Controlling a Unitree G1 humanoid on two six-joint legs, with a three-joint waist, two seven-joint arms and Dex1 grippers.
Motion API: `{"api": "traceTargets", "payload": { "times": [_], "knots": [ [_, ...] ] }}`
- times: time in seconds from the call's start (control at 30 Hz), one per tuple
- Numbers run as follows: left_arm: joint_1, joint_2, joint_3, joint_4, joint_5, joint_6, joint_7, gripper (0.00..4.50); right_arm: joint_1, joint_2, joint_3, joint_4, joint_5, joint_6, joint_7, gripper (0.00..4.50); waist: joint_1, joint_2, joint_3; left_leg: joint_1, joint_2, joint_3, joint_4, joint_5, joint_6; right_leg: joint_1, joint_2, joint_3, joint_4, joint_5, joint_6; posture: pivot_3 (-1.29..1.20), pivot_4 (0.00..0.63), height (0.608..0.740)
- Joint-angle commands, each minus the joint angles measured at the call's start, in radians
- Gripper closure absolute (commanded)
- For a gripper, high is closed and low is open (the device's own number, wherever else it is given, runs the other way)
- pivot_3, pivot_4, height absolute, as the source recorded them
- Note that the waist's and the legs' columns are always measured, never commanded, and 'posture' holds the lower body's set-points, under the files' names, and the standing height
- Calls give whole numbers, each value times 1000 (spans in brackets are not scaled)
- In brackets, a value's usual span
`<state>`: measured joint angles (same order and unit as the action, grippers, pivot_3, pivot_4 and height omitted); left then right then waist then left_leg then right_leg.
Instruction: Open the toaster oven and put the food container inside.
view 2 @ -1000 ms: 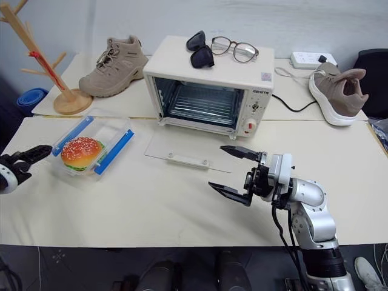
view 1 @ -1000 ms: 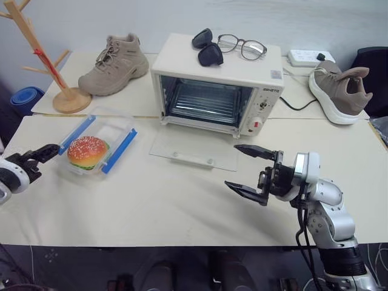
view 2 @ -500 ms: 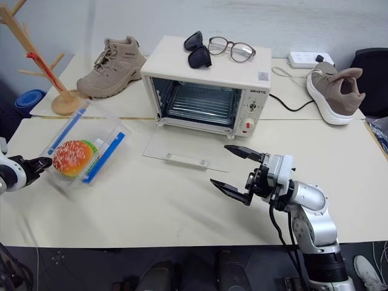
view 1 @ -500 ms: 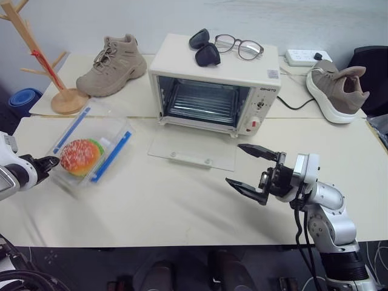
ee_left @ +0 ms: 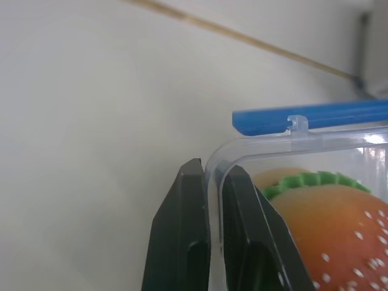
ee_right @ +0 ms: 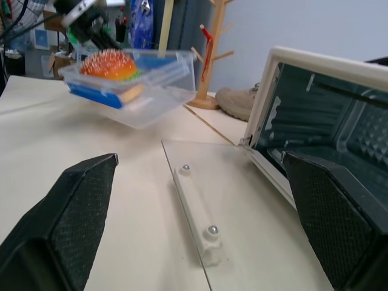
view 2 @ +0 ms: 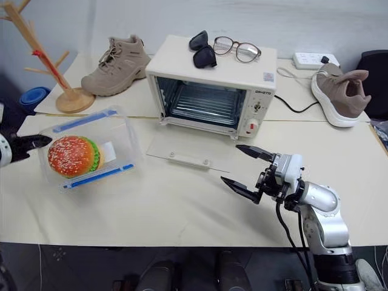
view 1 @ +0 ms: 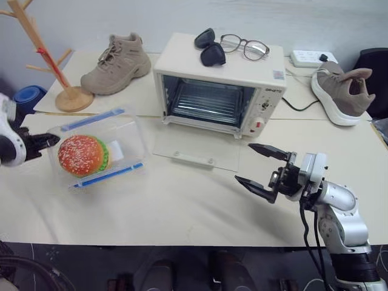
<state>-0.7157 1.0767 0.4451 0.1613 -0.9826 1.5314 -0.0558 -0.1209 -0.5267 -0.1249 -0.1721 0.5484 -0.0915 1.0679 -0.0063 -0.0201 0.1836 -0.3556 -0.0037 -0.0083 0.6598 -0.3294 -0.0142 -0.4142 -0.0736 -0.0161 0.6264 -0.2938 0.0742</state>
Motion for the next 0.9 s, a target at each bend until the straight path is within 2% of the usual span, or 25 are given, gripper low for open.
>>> {"api": "traceTargets", "payload": {
  "times": [0.03, 0.13, 0.3, 0.53, 0.77, 0.83, 0.9],
  "knots": [
    [-197, -56, -186, 7, 57, 5, -84, 4379, 48, -15, -47, 20, -3, -34, 7, 0, 13, 0, 0, 0, 0, 0, 0, 0, 0, 0, 0, 0, 0, 0, 0, 0, 150, 740],
    [-344, -140, -333, 93, 156, -51, -151, 4379, 82, -13, -51, 16, -6, -43, 1, 0, 20, 0, 0, 0, -2, 0, 1, 1, 1, 1, 0, 0, 1, 1, 2, 0, 150, 740],
    [-515, -303, -495, 262, 302, -158, -266, 4379, 127, 0, -57, -28, -6, -47, -31, 0, 5, -1, 1, 0, -1, 4, 2, 1, 1, 0, 4, 2, 2, 1, 3, 0, 150, 740],
    [-613, -466, -584, 472, 481, -328, -370, 4379, 203, 15, -57, -182, 0, -4, -136, 0, 3, -1, 1, -1, 3, 9, 2, 1, 0, -3, 9, 7, 2, 1, 3, 0, 150, 740],
    [-660, -558, -524, 620, 587, -476, -383, 2359, 243, 28, -50, -274, 4, 45, -220, 0, 7, -1, 2, 0, 2, 9, 4, 1, 1, -3, 8, 9, 3, 2, 4, 0, 150, 740],
    [-659, -559, -504, 613, 589, -479, -409, 1713, 247, 29, -47, -282, 1, 47, -226, 0, 5, -1, 2, -1, 2, 9, 4, 1, 1, -3, 8, 9, 3, 2, 4, 0, 150, 740],
    [-612, -528, -414, 532, 540, -525, -457, 1098, 245, 34, -46, -292, 15, 68, -244, 0, 3, -1, 2, -2, 3, 10, 4, 1, 1, -5, 9, 9, 3, 2, 4, 0, 150, 740]
  ]
}}
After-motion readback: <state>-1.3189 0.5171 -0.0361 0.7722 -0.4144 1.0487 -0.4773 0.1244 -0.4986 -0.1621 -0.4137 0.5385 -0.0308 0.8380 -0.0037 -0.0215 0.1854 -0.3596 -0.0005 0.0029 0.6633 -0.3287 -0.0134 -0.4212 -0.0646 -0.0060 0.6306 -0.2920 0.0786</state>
